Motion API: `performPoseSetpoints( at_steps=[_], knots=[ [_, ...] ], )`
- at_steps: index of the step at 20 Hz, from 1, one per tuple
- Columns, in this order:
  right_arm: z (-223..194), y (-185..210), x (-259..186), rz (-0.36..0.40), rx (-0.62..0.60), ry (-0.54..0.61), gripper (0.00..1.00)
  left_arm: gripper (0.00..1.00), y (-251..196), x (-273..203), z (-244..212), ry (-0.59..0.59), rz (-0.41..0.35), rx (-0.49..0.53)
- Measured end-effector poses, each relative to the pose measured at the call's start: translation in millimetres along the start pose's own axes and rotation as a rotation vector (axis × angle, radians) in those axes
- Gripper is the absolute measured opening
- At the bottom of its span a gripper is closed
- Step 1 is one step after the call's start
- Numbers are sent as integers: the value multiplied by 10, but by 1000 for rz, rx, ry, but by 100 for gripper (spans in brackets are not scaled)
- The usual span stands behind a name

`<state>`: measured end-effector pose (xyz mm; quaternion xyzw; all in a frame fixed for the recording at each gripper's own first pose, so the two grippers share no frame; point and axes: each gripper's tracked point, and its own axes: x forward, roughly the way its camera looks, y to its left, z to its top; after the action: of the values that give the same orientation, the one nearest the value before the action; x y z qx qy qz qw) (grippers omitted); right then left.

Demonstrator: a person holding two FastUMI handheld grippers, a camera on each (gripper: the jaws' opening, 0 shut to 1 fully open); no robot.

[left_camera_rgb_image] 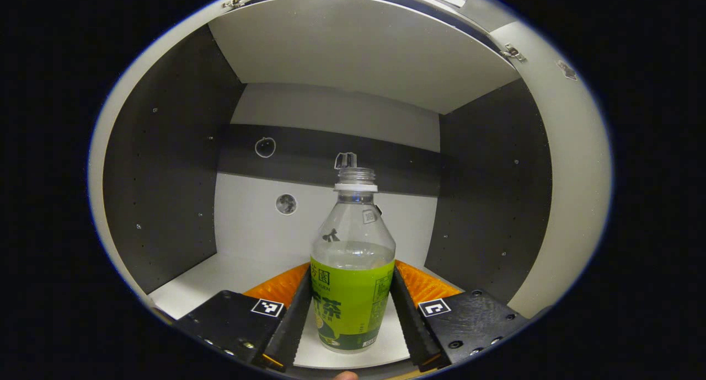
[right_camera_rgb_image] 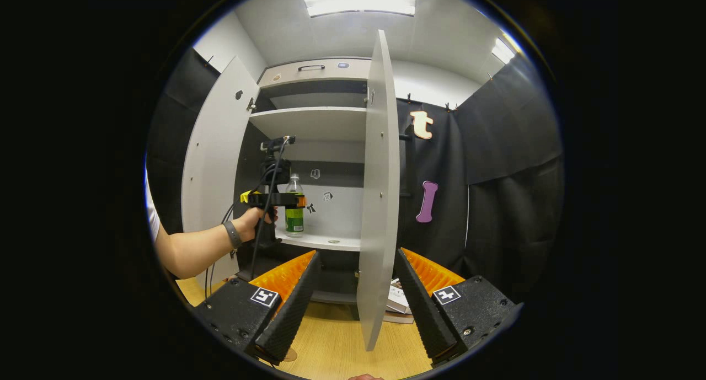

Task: Grasp the bottle in the cabinet with the left hand and place it on the coaster, then close the right door with the right hand and the left door with the left hand.

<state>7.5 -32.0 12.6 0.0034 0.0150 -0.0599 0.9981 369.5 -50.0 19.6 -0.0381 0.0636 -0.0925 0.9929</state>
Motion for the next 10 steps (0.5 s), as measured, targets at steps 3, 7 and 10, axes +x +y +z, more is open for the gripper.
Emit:
performPoseSetpoints(
  at_steps=[3, 7, 10],
  knots=[
    [1, 7, 20, 6, -8, 0, 84, 77, 19, -177, 82, -15, -2, 26],
    [5, 55, 27, 36, -8, 3, 84, 73, -6, -574, 229, -54, -31, 45],
    [52, 124, 35, 64, -6, -2, 84, 73, -97, -947, 301, -76, -68, 50]
  ],
)
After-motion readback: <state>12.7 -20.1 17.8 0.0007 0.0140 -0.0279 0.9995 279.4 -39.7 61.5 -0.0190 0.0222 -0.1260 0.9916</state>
